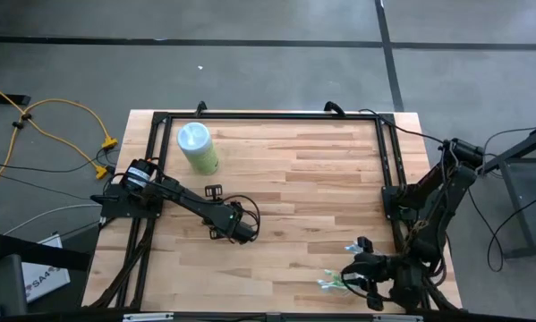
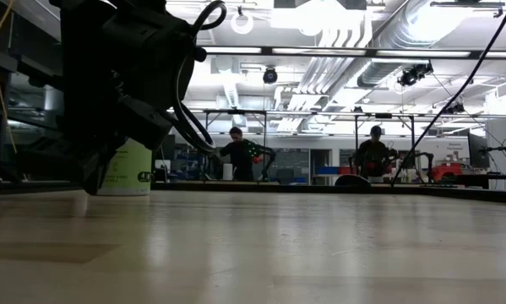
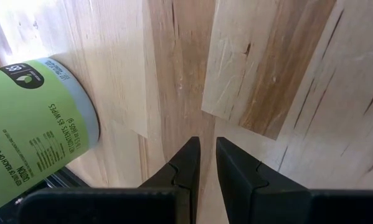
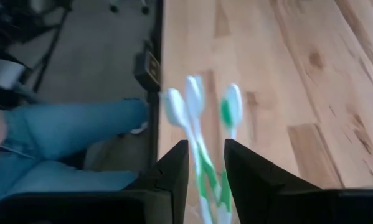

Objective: Pick & Place toothbrushing station
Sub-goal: Return to Home Position

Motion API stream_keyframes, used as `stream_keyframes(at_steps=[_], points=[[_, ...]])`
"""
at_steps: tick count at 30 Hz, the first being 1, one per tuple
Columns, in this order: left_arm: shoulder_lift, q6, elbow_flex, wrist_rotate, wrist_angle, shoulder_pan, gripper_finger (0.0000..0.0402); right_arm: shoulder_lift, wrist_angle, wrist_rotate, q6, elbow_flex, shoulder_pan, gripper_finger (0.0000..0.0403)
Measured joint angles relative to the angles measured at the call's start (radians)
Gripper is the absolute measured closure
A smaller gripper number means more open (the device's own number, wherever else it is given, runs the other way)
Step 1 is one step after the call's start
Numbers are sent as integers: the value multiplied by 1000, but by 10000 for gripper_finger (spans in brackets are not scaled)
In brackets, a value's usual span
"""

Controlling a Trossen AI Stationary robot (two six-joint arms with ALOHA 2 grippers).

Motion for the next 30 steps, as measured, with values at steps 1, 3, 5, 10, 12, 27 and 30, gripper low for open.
stream_keyframes(at_steps=[1, 3, 5, 10, 12, 27, 30], points=[[0, 0, 0, 0, 0, 0, 358, -7, 14, 0, -12, 0, 0, 308], [0, 3, 0, 0, -2, 0, 358, -25, 39, 0, -32, 0, 0, 308], [0, 7, 0, 0, -10, 0, 358, -46, 54, 1, -52, 0, 0, 307], [0, -20, 0, 0, -53, 0, 358, -97, 84, 4, -80, 0, 0, 311], [0, -44, 0, 0, -71, 0, 358, -112, 87, 15, -80, 0, 0, 312], [-142, 33, 8, 141, 73, -25, 358, -121, 94, 248, -294, 0, -66, 312], [-234, 89, 8, 158, 160, -43, 358, -121, 96, 167, -326, 0, -152, 312]])
